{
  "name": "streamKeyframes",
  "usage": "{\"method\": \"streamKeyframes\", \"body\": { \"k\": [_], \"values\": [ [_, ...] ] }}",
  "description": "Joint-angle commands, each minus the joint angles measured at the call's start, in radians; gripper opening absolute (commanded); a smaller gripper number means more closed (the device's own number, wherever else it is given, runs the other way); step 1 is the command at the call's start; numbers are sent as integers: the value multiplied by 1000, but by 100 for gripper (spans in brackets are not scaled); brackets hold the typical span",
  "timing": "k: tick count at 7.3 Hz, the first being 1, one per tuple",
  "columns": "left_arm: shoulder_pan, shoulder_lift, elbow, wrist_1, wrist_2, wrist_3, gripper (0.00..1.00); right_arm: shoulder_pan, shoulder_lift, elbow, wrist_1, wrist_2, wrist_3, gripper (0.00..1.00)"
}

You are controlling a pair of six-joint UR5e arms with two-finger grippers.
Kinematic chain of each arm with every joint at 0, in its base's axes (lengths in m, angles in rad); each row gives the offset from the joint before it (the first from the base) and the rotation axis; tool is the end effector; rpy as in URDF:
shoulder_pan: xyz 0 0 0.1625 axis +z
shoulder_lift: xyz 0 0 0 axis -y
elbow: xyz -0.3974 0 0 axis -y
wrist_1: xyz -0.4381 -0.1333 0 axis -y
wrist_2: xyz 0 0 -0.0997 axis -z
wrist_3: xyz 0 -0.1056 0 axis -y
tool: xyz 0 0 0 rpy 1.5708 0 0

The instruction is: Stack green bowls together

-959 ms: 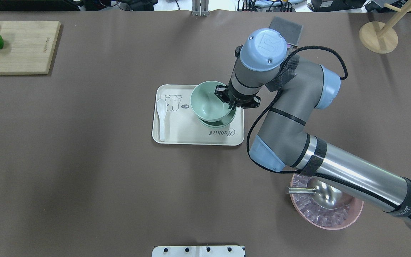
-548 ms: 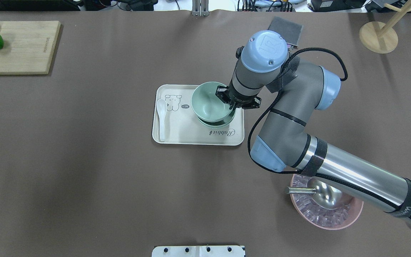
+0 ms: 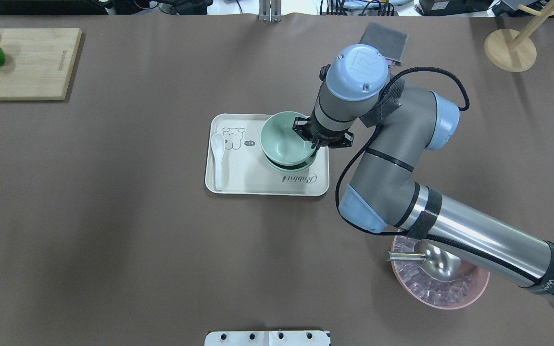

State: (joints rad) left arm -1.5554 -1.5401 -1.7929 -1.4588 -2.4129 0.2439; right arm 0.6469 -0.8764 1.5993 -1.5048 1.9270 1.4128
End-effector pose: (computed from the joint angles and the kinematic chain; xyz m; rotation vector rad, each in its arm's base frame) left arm -0.0465 -0.5236 0.5386 0.1707 0.8305 0.2771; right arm -0.5190 -0.5129 0.1770 -0.0049 -0.8533 0.3186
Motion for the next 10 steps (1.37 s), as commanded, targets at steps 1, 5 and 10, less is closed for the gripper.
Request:
{"method": "streamKeyframes", "body": {
  "k": [1,5,10],
  "values": [
    [2,0,1,0,0,0,99,-9,-3,-2,0,-2,-2,0],
    [2,-3,4,0,2,0,99,-13,-4,-7,0,-2,-2,0],
    [0,-3,3,0,2,0,99,-16,-6,-10,0,-16,-2,0]
  ]
}}
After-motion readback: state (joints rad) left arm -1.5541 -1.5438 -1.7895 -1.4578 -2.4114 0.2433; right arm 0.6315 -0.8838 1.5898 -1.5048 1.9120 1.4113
